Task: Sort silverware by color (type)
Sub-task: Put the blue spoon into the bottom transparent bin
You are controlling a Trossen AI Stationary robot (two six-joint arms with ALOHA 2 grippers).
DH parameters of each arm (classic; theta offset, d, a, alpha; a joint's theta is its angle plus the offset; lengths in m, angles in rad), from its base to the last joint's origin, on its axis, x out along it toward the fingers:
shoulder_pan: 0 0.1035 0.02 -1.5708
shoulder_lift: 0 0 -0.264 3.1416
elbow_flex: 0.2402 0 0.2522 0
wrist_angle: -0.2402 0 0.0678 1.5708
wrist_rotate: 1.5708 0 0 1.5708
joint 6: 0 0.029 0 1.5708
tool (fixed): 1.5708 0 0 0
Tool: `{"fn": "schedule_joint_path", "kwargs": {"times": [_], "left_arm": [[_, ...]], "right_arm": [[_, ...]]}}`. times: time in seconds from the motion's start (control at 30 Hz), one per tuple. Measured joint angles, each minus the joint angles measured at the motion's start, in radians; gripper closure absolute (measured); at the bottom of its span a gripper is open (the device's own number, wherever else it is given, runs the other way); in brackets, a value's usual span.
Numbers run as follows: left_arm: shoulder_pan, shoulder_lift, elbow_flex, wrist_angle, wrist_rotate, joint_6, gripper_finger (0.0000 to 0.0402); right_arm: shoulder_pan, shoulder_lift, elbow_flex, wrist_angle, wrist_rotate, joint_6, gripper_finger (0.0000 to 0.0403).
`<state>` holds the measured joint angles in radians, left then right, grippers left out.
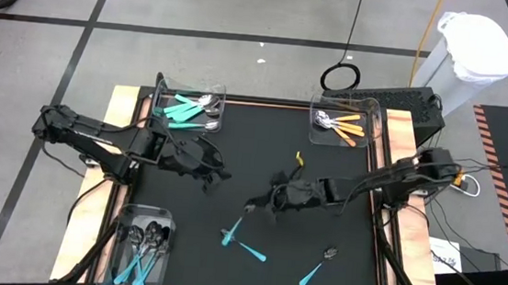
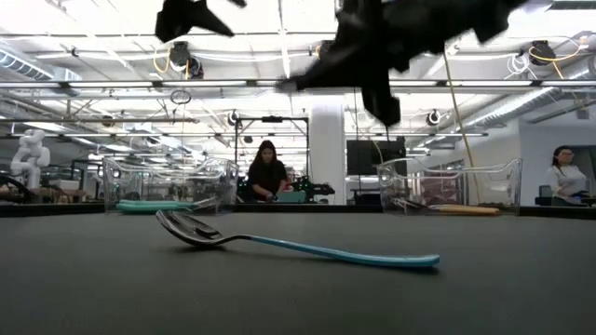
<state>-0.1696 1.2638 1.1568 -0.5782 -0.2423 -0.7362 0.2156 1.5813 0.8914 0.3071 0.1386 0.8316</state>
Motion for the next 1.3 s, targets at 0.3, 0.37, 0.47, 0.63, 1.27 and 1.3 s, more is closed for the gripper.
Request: {"fn": "schedule_joint_path", "kwargs": {"times": [0.3,0.37,0.47,0.63,1.27,1.3], "left_arm": [[0.027,0.048,0.000,0.154,0.113,0.076,0.0185],[0.035,0.071,0.000,0.162,0.133,0.104,0.0176],[0.046,0.109,0.000,0.218,0.160,0.164,0.0163],[0.053,0.131,0.000,0.276,0.185,0.200,0.0168],[0.086,0.121,0.000,0.341,0.298,0.244,0.0298],[0.086,0.120,0.000,0.333,0.297,0.240,0.0284]], "right_arm": [[-0.060,-0.048,0.251,-0.309,-0.033,-0.232,0.0401],[-0.072,-0.045,0.315,-0.368,-0.032,-0.253,0.0401],[-0.090,-0.044,0.371,-0.405,-0.033,-0.289,0.0402],[-0.111,-0.047,0.425,-0.414,-0.066,-0.325,0.0402],[-0.118,-0.069,0.425,-0.422,-0.052,-0.320,0.0401],[-0.118,-0.074,0.425,-0.417,-0.031,-0.318,0.0401]]}}
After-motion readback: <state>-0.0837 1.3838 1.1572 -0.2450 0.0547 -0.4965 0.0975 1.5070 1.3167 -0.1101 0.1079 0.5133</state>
